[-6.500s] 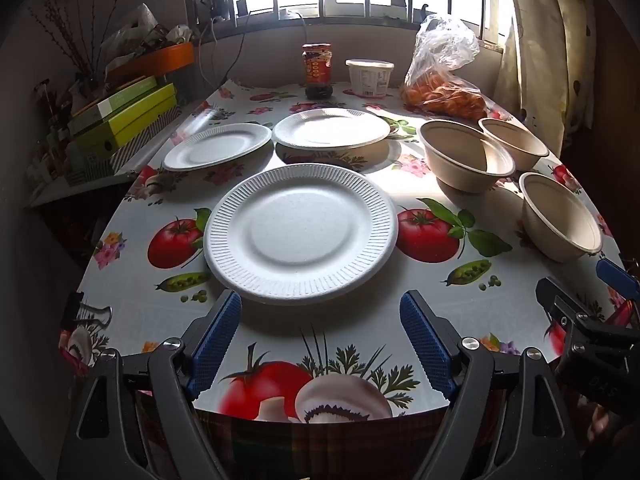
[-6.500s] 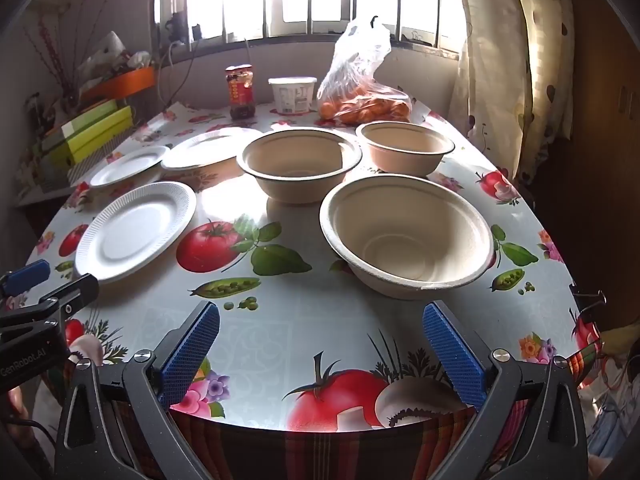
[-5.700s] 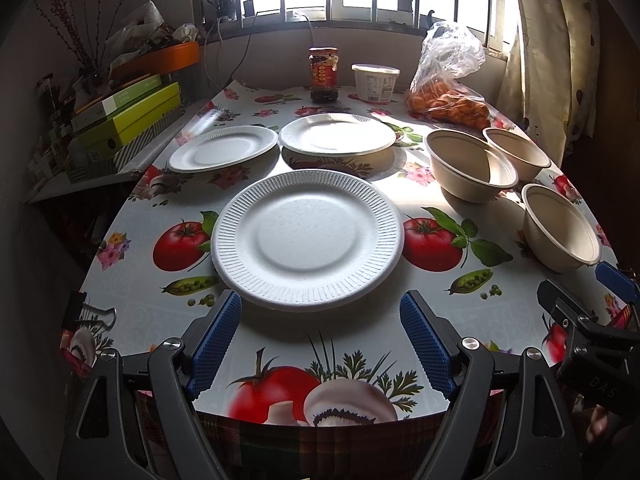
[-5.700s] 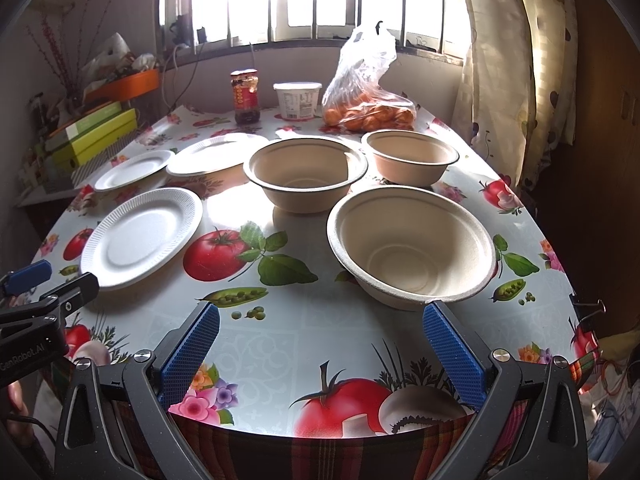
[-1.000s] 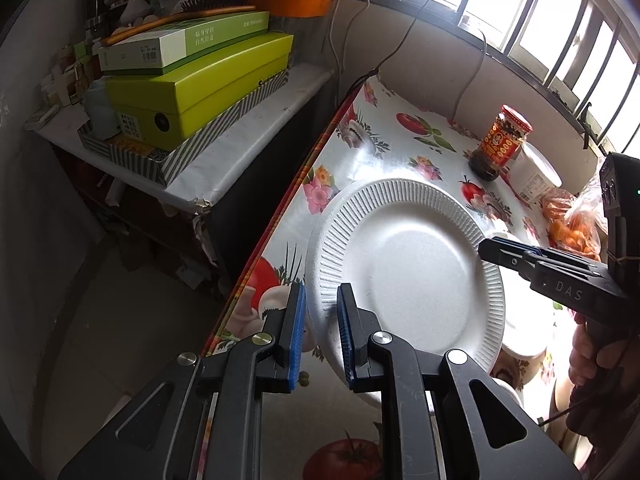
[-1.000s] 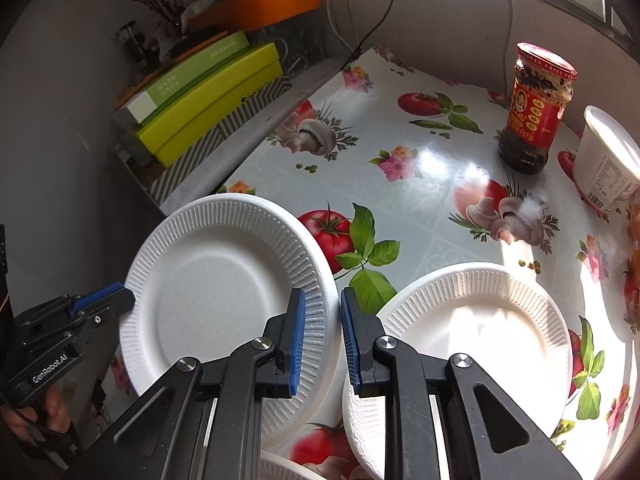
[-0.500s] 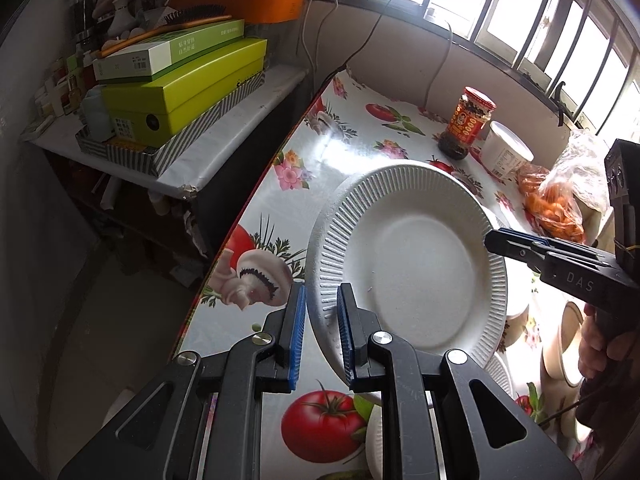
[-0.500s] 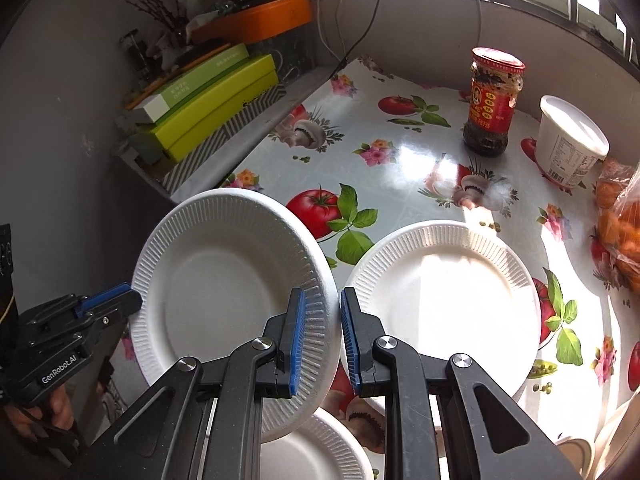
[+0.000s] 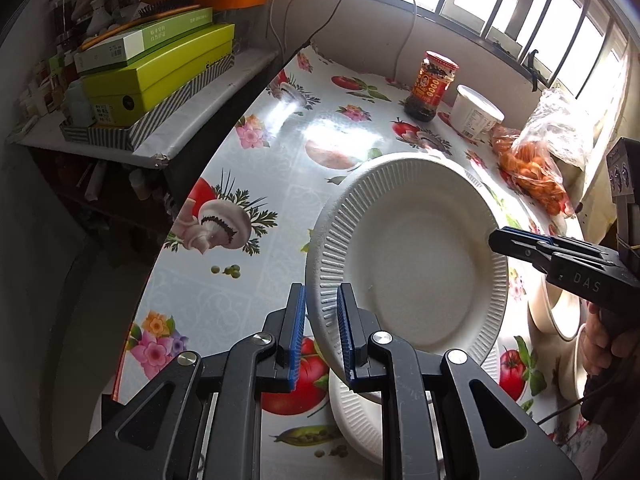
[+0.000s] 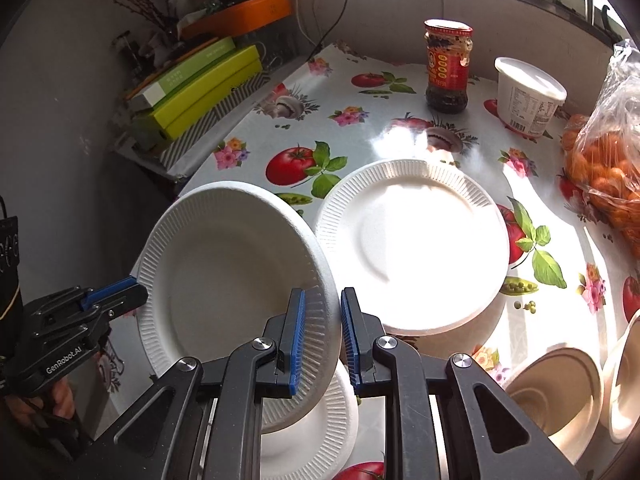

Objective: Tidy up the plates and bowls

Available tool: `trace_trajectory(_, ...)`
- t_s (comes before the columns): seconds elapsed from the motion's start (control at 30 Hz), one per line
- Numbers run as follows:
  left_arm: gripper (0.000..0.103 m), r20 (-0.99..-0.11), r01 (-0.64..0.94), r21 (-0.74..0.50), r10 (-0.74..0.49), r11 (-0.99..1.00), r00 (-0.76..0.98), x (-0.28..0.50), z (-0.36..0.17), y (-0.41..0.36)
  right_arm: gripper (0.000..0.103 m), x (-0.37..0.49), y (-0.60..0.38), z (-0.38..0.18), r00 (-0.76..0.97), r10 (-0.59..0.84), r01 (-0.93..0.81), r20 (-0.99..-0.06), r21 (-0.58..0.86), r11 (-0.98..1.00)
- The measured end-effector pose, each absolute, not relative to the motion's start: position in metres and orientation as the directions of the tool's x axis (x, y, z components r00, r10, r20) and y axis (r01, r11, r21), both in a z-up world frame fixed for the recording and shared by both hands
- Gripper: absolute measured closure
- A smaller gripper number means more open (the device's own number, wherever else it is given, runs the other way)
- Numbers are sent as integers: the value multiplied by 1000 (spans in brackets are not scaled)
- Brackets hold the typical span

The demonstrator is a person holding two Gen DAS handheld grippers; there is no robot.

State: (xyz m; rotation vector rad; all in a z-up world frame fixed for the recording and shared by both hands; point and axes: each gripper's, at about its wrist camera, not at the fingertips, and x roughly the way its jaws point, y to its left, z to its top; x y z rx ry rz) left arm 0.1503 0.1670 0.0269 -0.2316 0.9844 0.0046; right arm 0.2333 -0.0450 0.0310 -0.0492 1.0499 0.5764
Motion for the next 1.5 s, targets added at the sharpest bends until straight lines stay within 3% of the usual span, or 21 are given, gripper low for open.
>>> trace_trajectory(1.5,86,-888,-106,-196,-130,975,441,118,-8,137,85,189,-71,-4,305,374,-459,-876,209,864)
